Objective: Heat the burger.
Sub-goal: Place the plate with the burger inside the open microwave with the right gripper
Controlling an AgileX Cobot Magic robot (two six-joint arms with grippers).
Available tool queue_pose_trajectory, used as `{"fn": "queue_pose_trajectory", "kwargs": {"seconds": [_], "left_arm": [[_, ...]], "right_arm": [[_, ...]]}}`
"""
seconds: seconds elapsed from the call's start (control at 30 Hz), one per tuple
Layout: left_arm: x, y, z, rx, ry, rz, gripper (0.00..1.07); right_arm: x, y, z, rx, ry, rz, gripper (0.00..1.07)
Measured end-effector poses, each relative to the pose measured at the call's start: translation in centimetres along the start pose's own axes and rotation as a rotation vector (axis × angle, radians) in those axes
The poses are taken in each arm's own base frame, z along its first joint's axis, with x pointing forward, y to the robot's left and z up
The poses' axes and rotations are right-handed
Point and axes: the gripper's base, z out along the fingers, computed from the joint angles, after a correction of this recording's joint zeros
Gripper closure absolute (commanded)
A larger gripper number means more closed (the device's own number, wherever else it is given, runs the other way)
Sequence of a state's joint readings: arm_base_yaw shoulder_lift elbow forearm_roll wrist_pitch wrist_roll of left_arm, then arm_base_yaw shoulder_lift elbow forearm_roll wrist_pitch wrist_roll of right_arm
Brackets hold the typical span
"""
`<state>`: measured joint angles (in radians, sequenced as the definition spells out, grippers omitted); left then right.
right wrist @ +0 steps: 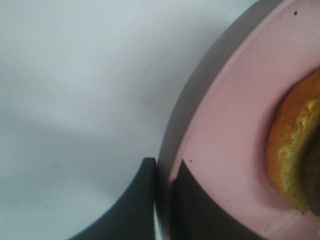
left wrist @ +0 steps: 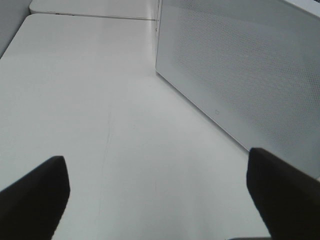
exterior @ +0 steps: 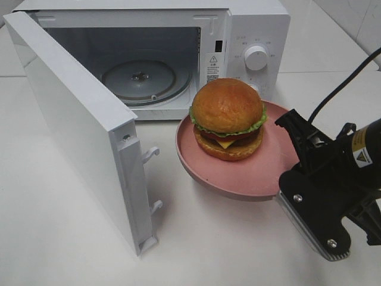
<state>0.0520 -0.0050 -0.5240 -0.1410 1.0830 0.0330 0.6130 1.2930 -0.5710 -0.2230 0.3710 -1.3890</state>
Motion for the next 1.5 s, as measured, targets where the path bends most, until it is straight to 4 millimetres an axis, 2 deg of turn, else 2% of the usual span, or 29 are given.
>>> {"fn": "queue_pose_trajectory", "kwargs": {"seconds": [0.27, 0.47, 0.53, 0.67, 1.07, 1.2, 1.5], "left_arm": [[0.0, 0.0, 0.0, 0.000, 0.000, 0.000, 0.17], [0.0, 0.0, 0.0, 0.000, 0.000, 0.000, 0.17], [0.0, 0.0, 0.0, 0.000, 0.000, 0.000, 0.17], [0.0, 0.0, 0.0, 0.000, 0.000, 0.000, 0.17], [0.0, 0.0, 0.0, 0.000, 0.000, 0.000, 0.17], [0.0, 0.0, 0.0, 0.000, 0.000, 0.000, 0.17], [0.0, 0.0, 0.0, 0.000, 0.000, 0.000, 0.17]], "right_arm": [[-0.1, -2.6, 0.3, 0.031, -0.013, 0.025, 1.07], [-1.0, -2.9, 0.6, 0.024, -0.028, -0.007, 1.07], [-1.9, -3.2, 0.9, 0.023, -0.045, -0.040, 1.07], [-2.1, -3.7, 1.2, 0.028, -0.050, -0.045, 1.07], [-2.6, -6.3, 2.7, 0.028, -0.052, -0.048, 1.07], [-3.5, -7.4, 3.4, 0.025, -0.064, -0.072, 1.07], [-3.9, -9.3, 4.3, 0.009, -0.061, -0.071, 1.07]]}}
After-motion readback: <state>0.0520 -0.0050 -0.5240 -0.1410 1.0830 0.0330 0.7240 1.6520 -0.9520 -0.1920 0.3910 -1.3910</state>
